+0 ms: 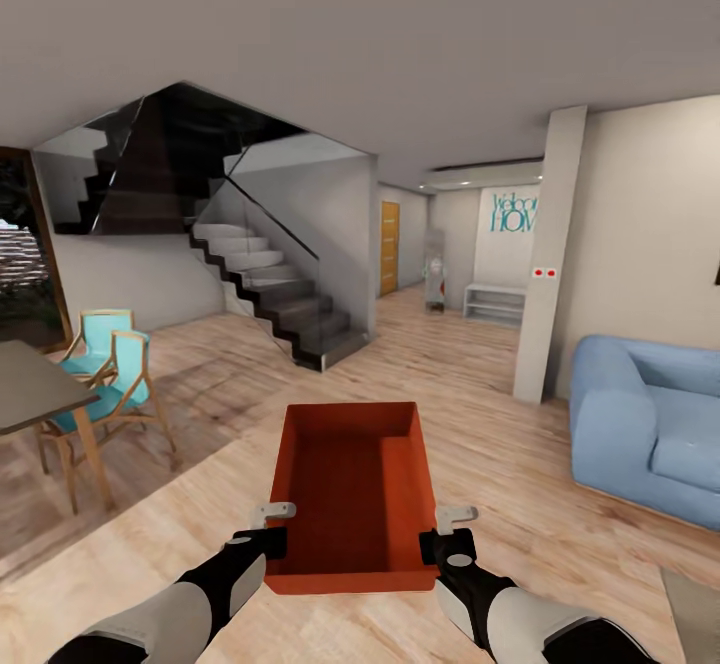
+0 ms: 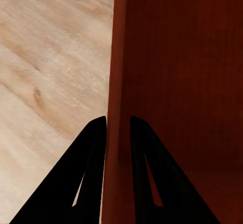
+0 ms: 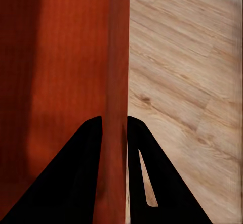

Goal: Move the two storage containers from the living room to the garage. In the garage, place one container on the floor and stack the other container on top of it (either order is fine).

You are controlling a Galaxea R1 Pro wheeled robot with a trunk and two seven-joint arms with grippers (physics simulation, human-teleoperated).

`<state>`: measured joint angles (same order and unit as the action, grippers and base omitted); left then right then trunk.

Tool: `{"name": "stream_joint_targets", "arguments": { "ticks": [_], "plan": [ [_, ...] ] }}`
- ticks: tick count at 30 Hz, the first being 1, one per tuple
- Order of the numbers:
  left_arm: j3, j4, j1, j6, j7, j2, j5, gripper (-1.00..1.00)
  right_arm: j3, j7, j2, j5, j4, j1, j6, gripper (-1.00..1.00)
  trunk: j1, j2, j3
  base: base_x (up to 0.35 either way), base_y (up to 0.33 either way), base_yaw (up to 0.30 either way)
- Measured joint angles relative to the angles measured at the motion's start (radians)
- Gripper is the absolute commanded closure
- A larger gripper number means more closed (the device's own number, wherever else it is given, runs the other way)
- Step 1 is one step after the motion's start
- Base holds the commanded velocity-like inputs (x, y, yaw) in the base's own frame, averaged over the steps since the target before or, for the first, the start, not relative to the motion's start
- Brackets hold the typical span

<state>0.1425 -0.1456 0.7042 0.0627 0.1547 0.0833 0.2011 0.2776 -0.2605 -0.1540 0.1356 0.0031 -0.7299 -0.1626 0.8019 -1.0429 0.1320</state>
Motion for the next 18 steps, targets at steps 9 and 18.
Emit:
{"name": "stream_joint_targets", "arguments": {
  "ticks": [9,18],
  "plan": [
    [0.0,0.0,0.0,0.0,0.0,0.0,0.0,1.0,0.0,0.0,0.0,0.0,0.0,0.0,0.0,1.0,0.0,0.0,0.0,0.324,0.0,-0.283],
    [0.0,0.0,0.0,0.0,0.0,0.0,0.001,1.0,0.0,0.0,0.0,0.0,0.0,0.0,0.0,1.0,0.0,0.0,0.0,0.324,0.0,-0.285]
  ]
}}
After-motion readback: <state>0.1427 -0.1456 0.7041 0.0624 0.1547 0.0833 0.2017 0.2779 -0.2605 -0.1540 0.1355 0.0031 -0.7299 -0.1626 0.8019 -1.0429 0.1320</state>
